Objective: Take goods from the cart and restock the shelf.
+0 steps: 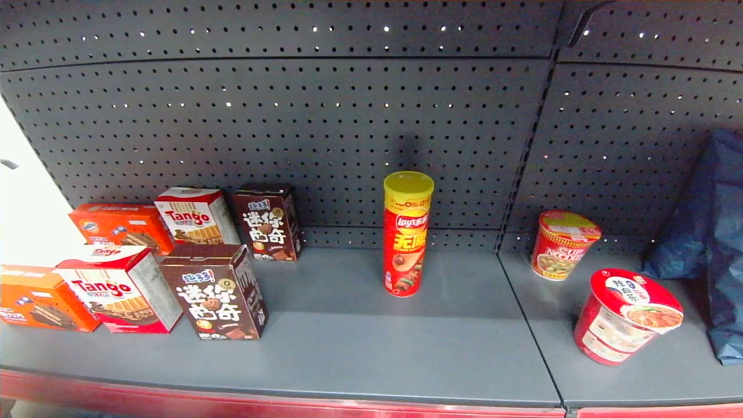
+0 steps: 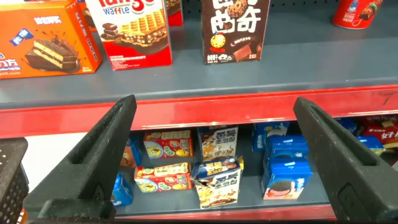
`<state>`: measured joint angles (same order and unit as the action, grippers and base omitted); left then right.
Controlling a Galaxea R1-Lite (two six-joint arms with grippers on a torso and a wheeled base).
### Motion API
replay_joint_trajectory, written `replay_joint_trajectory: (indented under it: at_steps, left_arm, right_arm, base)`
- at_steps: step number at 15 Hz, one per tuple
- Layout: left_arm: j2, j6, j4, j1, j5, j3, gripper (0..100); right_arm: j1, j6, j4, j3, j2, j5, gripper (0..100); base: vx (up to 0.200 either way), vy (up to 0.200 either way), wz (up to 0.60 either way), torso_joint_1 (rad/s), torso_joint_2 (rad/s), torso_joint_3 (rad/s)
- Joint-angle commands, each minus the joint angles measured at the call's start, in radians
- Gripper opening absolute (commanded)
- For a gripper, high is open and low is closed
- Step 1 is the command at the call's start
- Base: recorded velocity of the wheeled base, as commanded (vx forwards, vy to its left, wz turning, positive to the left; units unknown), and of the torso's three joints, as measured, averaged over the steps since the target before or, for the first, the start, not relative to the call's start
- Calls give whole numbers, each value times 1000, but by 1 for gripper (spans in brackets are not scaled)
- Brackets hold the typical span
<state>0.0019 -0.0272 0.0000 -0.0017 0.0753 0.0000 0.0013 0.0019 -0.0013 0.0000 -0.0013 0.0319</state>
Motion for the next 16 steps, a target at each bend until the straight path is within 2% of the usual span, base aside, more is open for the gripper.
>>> replay_joint_trajectory:
  at_steps: [1, 16]
  left_arm:
    - [0, 0, 0, 0, 0, 0, 100]
    - [0, 0, -2, -1, 1, 0, 100]
  right_arm:
    - [0, 0, 0, 0, 1, 0, 100]
    - [0, 0, 1, -2, 1, -1, 100]
  base:
    - [0, 0, 0, 0, 0, 0]
    - [0, 0, 600, 2, 2, 3]
